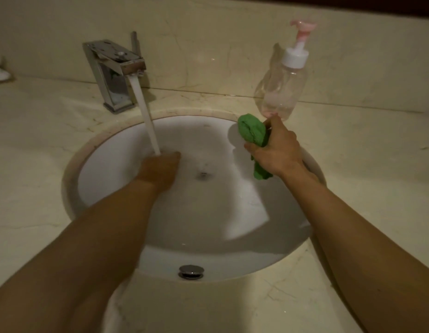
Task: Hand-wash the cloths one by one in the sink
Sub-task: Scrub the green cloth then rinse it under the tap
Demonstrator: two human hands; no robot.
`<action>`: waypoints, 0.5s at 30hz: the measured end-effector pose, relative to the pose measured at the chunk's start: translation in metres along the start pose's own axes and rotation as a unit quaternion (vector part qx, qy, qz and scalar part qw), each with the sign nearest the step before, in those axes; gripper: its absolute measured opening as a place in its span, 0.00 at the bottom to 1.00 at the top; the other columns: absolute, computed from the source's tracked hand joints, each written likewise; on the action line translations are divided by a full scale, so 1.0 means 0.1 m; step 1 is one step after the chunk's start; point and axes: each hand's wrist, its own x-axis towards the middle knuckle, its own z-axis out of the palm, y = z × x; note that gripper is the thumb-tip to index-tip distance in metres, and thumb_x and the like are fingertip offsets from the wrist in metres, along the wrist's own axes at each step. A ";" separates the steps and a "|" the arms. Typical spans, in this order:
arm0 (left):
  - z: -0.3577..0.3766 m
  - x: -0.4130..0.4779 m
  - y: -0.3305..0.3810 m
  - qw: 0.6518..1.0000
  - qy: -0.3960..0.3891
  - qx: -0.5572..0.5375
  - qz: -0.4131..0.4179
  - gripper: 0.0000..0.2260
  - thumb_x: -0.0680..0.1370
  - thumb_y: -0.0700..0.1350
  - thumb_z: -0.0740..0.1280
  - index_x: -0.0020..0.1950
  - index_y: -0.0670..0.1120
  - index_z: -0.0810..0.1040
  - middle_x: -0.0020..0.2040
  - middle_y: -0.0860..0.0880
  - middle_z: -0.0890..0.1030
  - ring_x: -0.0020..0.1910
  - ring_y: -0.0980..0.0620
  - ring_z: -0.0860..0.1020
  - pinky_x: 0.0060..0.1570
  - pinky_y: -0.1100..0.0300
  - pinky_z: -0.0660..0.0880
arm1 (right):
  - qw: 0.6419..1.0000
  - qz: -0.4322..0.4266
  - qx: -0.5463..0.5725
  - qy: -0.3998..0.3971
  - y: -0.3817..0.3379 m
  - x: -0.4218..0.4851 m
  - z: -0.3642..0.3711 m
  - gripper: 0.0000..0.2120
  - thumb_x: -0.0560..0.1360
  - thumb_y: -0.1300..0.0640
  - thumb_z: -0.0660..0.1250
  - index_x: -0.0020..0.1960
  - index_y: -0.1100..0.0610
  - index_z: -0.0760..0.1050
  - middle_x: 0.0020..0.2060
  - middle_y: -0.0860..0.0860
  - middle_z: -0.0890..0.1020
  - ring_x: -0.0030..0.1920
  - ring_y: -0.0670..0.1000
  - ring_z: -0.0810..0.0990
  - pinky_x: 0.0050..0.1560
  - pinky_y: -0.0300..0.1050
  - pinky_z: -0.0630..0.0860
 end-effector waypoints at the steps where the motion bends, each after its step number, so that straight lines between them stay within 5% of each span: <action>1: -0.04 -0.01 0.07 1.000 0.000 0.005 -0.015 0.15 0.83 0.40 0.56 0.70 0.44 0.69 0.65 0.41 0.76 0.65 0.39 0.76 0.61 0.47 0.73 | 1.000 0.001 -0.003 -0.001 0.00 0.00 0.00 0.22 0.74 0.49 0.76 0.59 0.54 0.69 0.52 0.54 0.81 0.49 0.56 0.80 0.50 0.50 0.77; 5: -0.13 0.03 0.64 1.000 0.007 0.006 0.002 0.16 0.82 0.47 0.59 0.69 0.44 0.70 0.66 0.42 0.73 0.65 0.40 0.72 0.62 0.47 0.69 | 1.000 0.007 -0.008 0.004 0.02 0.01 0.00 0.21 0.74 0.49 0.76 0.59 0.54 0.69 0.52 0.54 0.81 0.50 0.57 0.81 0.49 0.50 0.77; 8: -0.15 -0.04 1.14 0.984 0.048 -0.102 0.137 0.19 0.83 0.54 0.57 0.70 0.46 0.69 0.69 0.43 0.70 0.66 0.41 0.70 0.61 0.47 0.68 | 1.000 0.008 -0.018 0.011 0.00 0.02 0.00 0.22 0.74 0.48 0.76 0.60 0.54 0.69 0.54 0.55 0.82 0.52 0.59 0.81 0.51 0.50 0.77; 11: -0.10 -0.23 1.62 0.943 0.038 -0.134 0.301 0.27 0.80 0.67 0.54 0.63 0.46 0.76 0.59 0.44 0.78 0.57 0.43 0.76 0.57 0.49 0.73 | 1.000 0.004 -0.023 0.009 0.02 0.03 0.00 0.22 0.74 0.48 0.76 0.61 0.55 0.69 0.54 0.55 0.82 0.53 0.58 0.81 0.49 0.48 0.74; 15: -0.01 -0.17 1.44 0.961 0.011 -0.085 0.263 0.37 0.76 0.75 0.50 0.75 0.51 0.64 0.72 0.45 0.70 0.69 0.42 0.69 0.66 0.43 0.67 | 1.000 -0.002 -0.022 0.004 0.03 0.04 0.02 0.23 0.73 0.48 0.76 0.60 0.55 0.69 0.53 0.55 0.82 0.53 0.58 0.81 0.51 0.50 0.77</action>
